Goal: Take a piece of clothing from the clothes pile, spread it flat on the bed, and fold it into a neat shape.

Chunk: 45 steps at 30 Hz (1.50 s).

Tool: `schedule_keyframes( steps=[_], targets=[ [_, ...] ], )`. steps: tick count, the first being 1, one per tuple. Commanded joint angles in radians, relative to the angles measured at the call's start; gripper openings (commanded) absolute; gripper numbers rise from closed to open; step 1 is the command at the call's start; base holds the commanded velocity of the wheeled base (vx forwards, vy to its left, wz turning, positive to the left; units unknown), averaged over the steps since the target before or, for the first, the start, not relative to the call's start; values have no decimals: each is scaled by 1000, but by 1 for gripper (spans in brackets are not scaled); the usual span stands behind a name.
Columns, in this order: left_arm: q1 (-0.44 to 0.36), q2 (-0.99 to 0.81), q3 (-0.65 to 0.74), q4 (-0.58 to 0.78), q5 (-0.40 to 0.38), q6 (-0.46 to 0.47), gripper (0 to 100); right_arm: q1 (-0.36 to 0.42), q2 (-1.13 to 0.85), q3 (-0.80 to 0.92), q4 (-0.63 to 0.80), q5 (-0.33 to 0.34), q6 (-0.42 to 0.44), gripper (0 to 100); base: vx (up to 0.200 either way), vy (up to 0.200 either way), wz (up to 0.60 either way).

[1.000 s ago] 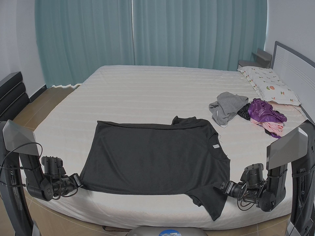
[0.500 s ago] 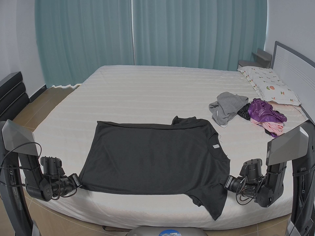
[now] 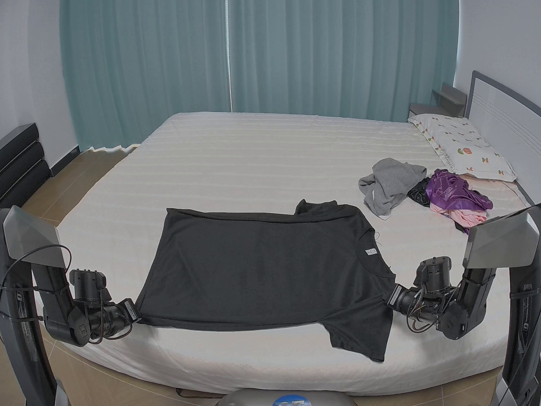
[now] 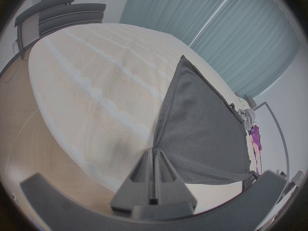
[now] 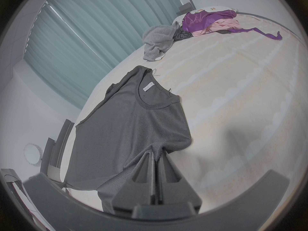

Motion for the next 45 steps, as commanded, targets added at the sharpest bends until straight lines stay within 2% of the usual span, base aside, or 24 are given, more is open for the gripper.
schedule_keyframes(
  steps=[1,7,8,12,15,17,20,21,28,42,43,45],
  targets=[
    [0,0,0,0,0,0,0,0,8,-68,47,4,-14,0,0,0,0],
    [0,0,0,0,0,0,0,-1,31,-79,50,13,-75,0,0,0,0],
    [0,0,0,0,0,0,0,0,42,-68,36,14,-105,100,0,0,0],
    [0,0,0,0,2,0,0,0,34,-54,32,13,-120,100,0,0,0],
    [-1,0,0,0,2,0,0,-10,11,1,-33,37,-154,100,0,0,0],
    [0,0,0,0,2,-2,0,-21,-6,76,-82,100,-200,100,0,0,0],
    [0,0,0,0,2,-2,0,-21,-6,76,-82,100,-200,100,0,0,0],
    [0,0,-2,0,2,-2,0,-23,-9,159,-103,157,-269,100,0,0,0],
    [-1,0,-2,0,2,-2,0,-18,25,201,-154,237,-267,100,0,0,0],
    [0,0,-2,0,2,0,0,13,103,126,-166,254,-256,100,0,0,0],
    [0,0,-2,0,2,-2,0,13,102,129,-169,254,-256,0,0,0,0],
    [0,0,-2,0,2,-2,0,11,95,136,-169,254,-256,0,0,0,0]
  ],
)
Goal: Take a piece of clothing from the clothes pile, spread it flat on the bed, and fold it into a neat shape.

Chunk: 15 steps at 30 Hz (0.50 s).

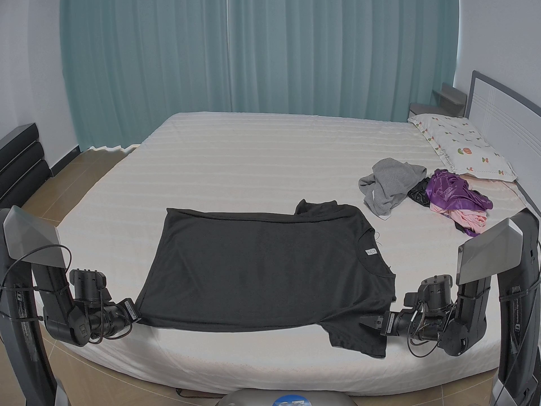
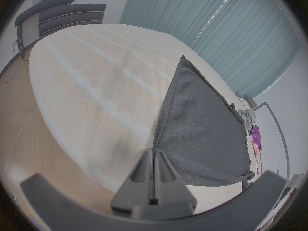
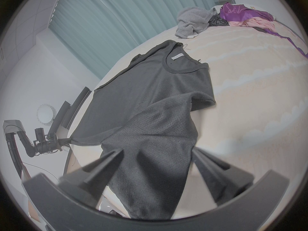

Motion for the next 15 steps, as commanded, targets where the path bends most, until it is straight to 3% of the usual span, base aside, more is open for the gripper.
schedule_keyframes(
  steps=[1,8,15],
  targets=[
    [1,0,0,0,0,-1,0,-3,2,10,-1,1,1,0,0,0,0],
    [-1,-2,-8,0,0,-22,0,-46,-81,61,3,6,3,0,0,0,0],
    [7,-31,-2,0,1,-25,0,-81,-134,130,0,61,52,0,0,0,0]
  ],
)
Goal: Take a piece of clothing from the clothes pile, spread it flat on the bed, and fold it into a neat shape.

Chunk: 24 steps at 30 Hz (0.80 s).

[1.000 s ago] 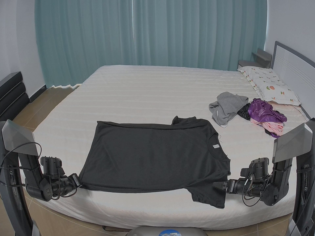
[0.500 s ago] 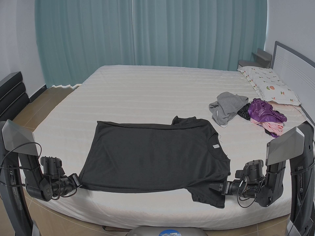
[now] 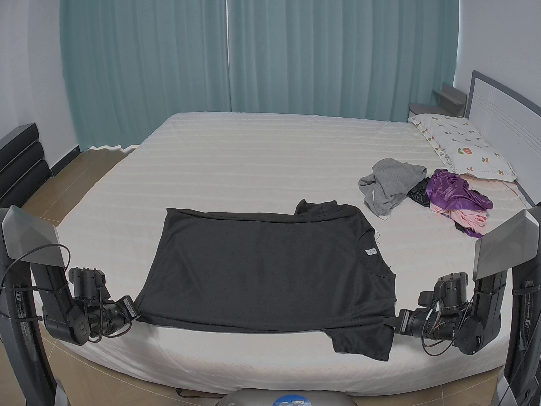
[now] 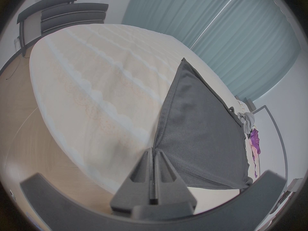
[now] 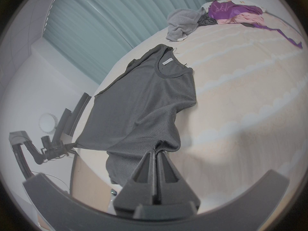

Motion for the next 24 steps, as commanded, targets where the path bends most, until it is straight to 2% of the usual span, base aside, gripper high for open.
schedule_keyframes(
  steps=[1,4,10,12,14,19,24],
  targets=[
    [7,-33,8,1,0,-1,0,-16,-58,44,-1,38,30,0,0,0,0],
    [10,-68,22,10,0,-1,0,-16,-80,96,-4,78,28,0,0,0,0],
    [27,-91,57,18,4,31,0,-16,-78,219,-123,81,25,0,0,0,0],
    [27,-91,57,18,4,31,0,-16,-78,219,-123,81,25,0,0,0,0],
    [55,-97,73,62,2,97,0,-16,-71,256,-162,89,20,0,0,0,0],
    [55,-133,114,79,0,134,0,-21,-106,256,-90,89,14,0,0,0,0],
    [56,-137,149,82,0,211,0,-19,-216,256,91,92,-33,0,0,0,0]
  ],
)
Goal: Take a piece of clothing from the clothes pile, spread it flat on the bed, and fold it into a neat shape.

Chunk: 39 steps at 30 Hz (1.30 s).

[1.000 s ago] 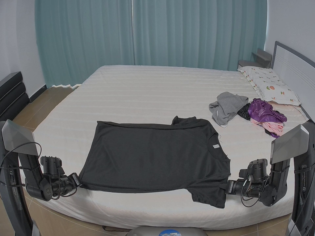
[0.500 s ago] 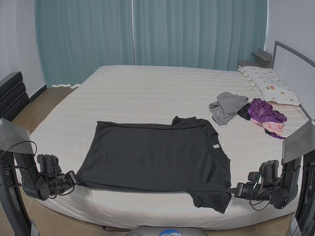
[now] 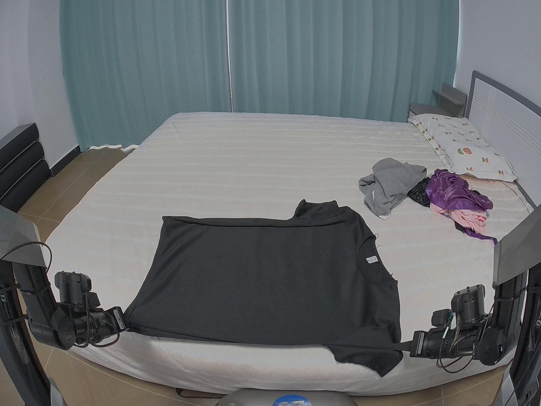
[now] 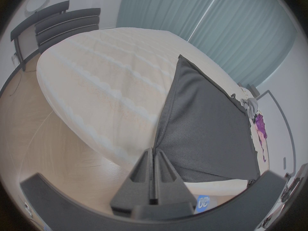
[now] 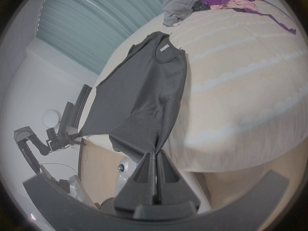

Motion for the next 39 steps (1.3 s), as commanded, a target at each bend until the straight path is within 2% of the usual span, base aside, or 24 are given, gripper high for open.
schedule_keyframes(
  steps=[1,9,16,22,29,34,39],
  targets=[
    [3,-18,49,4,0,65,0,2,-118,18,118,3,-44,0,0,0,0],
    [3,-48,117,10,12,177,0,8,-149,18,241,-7,-111,0,0,0,0],
    [3,-69,180,10,17,261,0,11,-241,18,362,-7,-128,0,0,0,0],
    [2,-86,220,9,17,278,0,19,-296,18,457,-10,-134,0,0,0,0],
    [3,-92,234,26,40,318,0,27,-312,18,504,-25,-168,0,0,0,0],
    [3,-169,234,127,57,353,0,31,-335,18,589,-39,-223,0,0,0,0],
    [3,-258,234,237,57,404,0,34,-376,18,633,-37,-237,0,0,0,0]
  ],
)
